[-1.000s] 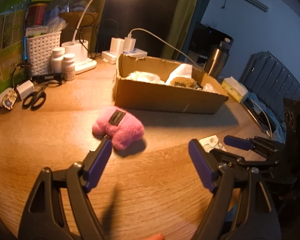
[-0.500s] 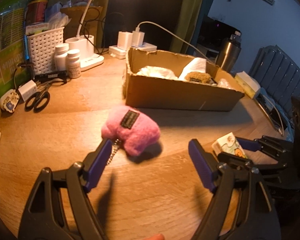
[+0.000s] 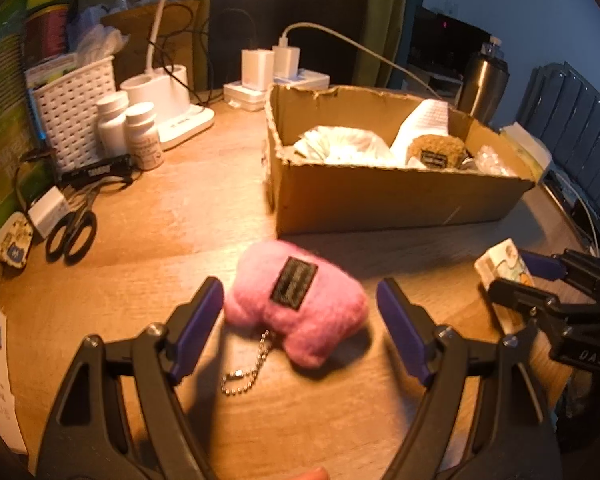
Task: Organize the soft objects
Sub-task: 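Grasp the green tissue pack with the right gripper while the left grasps the pink keychain, then carry the pink keychain with the left gripper while the right carries the tissue pack to the box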
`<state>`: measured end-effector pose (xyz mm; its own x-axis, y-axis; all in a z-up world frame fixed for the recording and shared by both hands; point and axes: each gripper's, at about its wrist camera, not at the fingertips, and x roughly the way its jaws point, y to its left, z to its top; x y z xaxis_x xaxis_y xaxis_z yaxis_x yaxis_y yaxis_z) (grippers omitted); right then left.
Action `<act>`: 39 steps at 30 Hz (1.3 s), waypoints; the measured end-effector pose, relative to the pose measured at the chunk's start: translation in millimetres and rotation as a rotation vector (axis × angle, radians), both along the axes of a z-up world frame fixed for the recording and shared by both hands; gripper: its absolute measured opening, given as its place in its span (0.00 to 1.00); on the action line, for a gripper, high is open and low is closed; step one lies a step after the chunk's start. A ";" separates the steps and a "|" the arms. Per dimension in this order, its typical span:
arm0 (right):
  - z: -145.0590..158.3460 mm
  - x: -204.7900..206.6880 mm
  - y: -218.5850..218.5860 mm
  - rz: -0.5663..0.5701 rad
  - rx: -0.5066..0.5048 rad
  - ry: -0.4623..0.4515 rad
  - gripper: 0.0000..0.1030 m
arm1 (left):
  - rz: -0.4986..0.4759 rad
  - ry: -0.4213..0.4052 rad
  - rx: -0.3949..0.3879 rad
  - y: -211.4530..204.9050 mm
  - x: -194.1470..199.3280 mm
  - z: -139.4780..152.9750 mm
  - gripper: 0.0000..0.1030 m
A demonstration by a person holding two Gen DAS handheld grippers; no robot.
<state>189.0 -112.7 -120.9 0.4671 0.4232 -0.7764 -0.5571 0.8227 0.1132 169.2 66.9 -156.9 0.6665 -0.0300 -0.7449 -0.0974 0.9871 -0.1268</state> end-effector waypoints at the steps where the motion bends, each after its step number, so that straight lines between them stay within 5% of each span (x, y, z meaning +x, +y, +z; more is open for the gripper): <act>1: -0.1 2.1 -1.0 -0.004 0.003 0.002 0.52 | -0.005 0.008 -0.003 0.0 3.4 -1.4 0.78; 14: 5.3 15.7 -7.4 -0.022 0.031 -0.007 0.52 | -0.026 0.060 0.004 -1.9 20.3 -9.2 0.76; 15: 5.5 15.1 -7.4 -0.022 0.033 -0.009 0.52 | -0.029 0.057 0.002 -2.0 19.5 -8.9 0.65; 19: 8.7 14.4 -8.3 -0.017 0.038 -0.018 0.52 | -0.053 0.052 -0.002 -5.1 14.4 -7.3 0.57; 39: 39.5 10.7 -8.5 0.013 0.079 -0.089 0.52 | -0.088 -0.105 -0.025 -13.4 2.0 49.0 0.53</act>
<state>199.7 -121.1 -81.5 0.5271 0.4882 -0.6956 -0.5785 0.8057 0.1271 171.2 53.5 -107.8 0.7344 -0.1092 -0.6699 0.0045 0.9877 -0.1561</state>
